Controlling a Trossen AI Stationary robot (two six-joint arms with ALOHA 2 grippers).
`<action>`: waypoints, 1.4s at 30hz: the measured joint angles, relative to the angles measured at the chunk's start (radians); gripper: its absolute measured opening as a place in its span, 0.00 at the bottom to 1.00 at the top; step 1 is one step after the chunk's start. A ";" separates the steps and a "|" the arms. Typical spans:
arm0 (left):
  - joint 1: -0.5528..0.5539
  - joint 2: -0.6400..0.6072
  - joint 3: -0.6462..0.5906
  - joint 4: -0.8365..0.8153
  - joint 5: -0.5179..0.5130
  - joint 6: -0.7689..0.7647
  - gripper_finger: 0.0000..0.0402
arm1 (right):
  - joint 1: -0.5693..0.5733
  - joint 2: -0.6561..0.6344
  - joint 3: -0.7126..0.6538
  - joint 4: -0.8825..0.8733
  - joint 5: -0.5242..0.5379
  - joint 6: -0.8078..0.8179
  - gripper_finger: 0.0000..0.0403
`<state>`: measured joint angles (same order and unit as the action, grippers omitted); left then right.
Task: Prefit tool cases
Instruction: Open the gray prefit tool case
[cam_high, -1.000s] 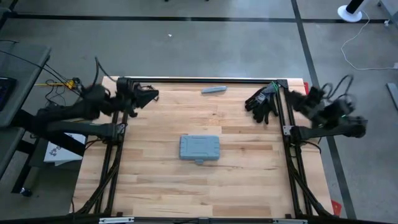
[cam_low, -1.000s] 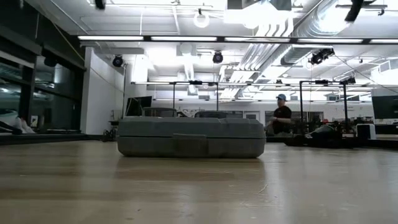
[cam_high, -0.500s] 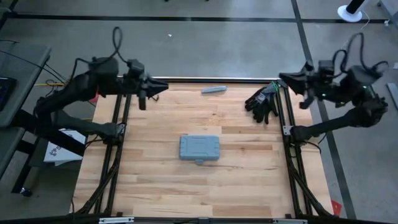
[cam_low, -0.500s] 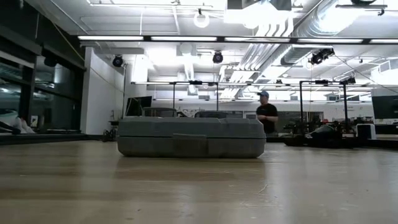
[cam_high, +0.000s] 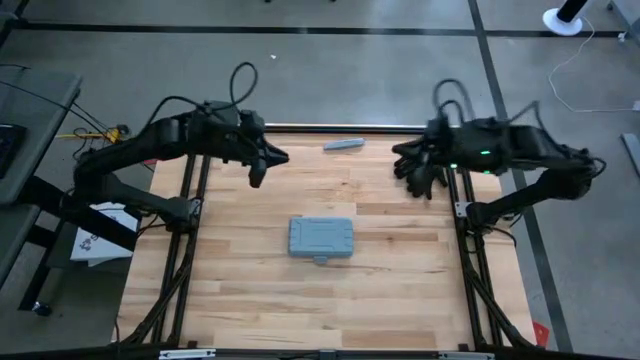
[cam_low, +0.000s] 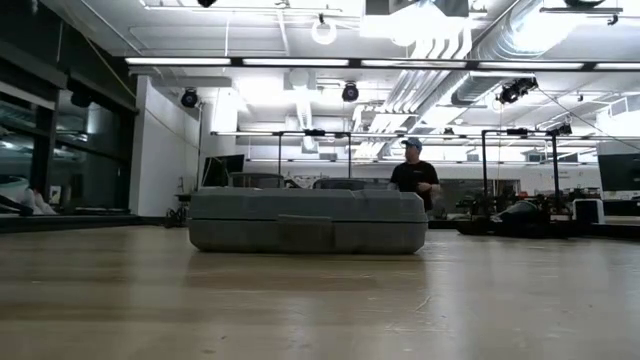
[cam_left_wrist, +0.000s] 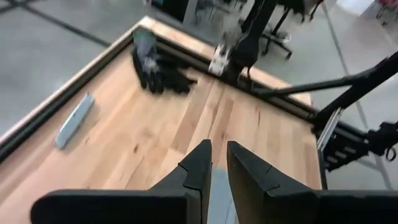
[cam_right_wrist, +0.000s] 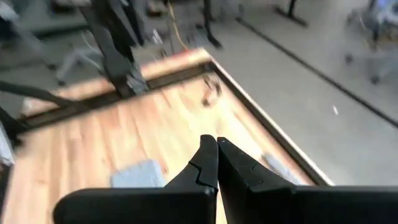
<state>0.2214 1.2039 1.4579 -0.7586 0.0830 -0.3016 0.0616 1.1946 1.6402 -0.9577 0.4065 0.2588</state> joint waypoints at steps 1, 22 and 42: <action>0.000 0.005 -0.004 -0.008 0.000 0.000 0.11 | -0.009 0.018 -0.001 -0.015 0.000 0.015 0.00; -0.127 0.020 -0.460 0.256 0.002 -0.117 0.11 | -0.050 0.300 -0.152 0.071 -0.115 0.069 0.00; -0.251 0.019 -0.759 0.382 -0.009 -0.377 0.11 | 0.048 0.134 -1.054 0.937 -0.402 0.701 0.00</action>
<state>-0.0298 1.2228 0.6993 -0.3767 0.0738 -0.6783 0.1091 1.3289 0.5861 -0.0203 0.0041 0.9594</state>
